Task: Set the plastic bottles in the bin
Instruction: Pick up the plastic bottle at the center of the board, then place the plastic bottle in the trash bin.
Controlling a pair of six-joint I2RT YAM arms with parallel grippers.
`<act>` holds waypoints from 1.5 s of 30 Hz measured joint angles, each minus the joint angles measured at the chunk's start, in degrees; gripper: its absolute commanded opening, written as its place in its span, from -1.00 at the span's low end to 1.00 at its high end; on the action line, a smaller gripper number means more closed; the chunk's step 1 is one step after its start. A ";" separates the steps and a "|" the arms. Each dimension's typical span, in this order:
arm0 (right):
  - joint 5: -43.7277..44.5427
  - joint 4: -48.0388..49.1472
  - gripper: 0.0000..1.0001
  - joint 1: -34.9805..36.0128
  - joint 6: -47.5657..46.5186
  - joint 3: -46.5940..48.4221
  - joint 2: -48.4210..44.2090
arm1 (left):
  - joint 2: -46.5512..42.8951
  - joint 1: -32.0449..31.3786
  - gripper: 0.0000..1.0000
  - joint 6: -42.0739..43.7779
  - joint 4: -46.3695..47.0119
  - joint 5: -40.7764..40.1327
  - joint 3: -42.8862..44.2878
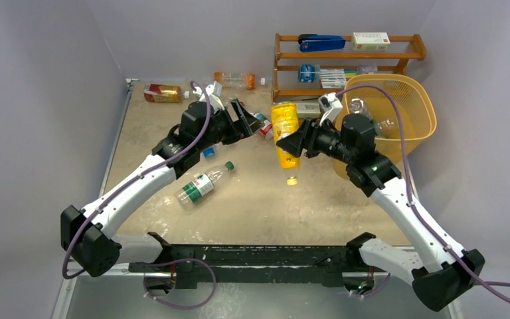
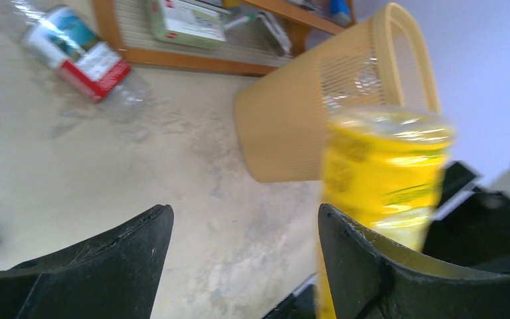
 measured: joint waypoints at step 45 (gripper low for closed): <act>4.72 -31.47 0.87 -46.58 -20.13 45.88 24.26 | -12.00 1.20 0.63 13.81 -30.45 -17.11 -0.17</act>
